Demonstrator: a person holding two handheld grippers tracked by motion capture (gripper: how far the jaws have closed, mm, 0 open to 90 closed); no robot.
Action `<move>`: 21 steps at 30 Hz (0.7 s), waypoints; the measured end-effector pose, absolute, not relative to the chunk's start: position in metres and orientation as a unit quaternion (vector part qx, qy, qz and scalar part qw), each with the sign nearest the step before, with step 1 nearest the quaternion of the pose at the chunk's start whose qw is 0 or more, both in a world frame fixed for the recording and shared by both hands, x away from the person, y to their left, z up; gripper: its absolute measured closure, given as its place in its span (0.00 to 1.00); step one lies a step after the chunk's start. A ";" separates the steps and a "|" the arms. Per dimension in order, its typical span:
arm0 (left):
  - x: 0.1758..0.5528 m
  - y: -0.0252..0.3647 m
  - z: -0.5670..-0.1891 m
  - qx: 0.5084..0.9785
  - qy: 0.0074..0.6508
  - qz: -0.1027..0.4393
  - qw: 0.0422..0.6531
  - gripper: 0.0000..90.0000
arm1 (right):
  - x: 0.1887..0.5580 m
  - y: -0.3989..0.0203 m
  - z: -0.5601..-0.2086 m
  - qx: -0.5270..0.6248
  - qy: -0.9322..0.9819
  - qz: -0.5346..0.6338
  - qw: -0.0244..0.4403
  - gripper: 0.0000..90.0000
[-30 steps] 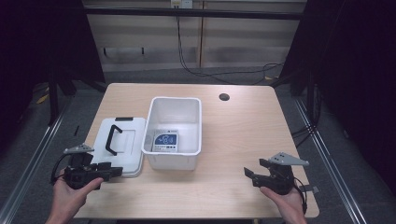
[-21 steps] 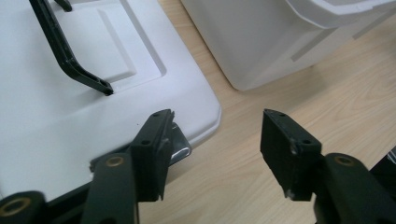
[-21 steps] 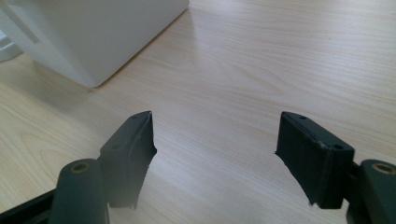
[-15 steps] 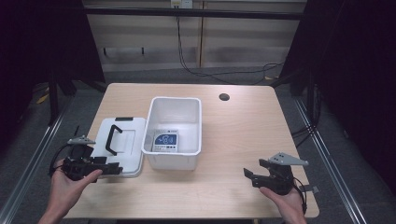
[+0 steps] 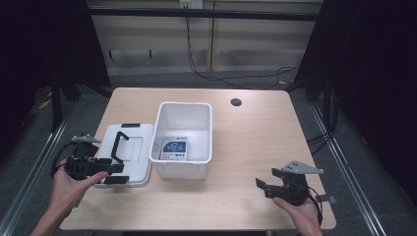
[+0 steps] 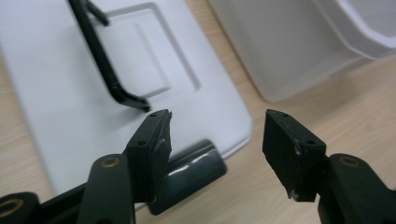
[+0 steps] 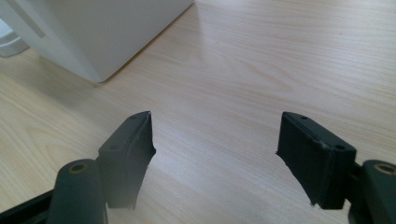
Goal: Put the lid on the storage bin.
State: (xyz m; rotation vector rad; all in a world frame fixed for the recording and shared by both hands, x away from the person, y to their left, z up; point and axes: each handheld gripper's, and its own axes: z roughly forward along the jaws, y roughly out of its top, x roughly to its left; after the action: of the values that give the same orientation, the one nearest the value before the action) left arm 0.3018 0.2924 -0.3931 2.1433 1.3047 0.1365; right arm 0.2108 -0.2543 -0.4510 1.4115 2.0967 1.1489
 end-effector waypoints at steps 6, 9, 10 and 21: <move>0.312 0.295 -0.388 0.800 0.507 0.039 0.319 0.45 | 0.211 -0.254 -0.451 0.499 0.745 0.405 0.181 0.29; 0.316 0.296 -0.386 0.793 0.512 0.043 0.328 0.47 | 0.211 -0.254 -0.451 0.499 0.745 0.403 0.182 0.29; 0.317 0.296 -0.385 0.792 0.511 0.045 0.331 0.48 | 0.211 -0.254 -0.451 0.498 0.746 0.403 0.182 0.29; 0.336 0.292 -0.375 0.802 0.509 0.028 0.309 0.50 | 0.211 -0.253 -0.452 0.497 0.747 0.403 0.180 0.29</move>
State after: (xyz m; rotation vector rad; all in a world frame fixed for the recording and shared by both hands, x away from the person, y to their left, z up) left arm 0.3359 0.2921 -0.3752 2.1202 1.3462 0.0751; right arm 0.2111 -0.2528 -0.4519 1.4043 2.1124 1.1388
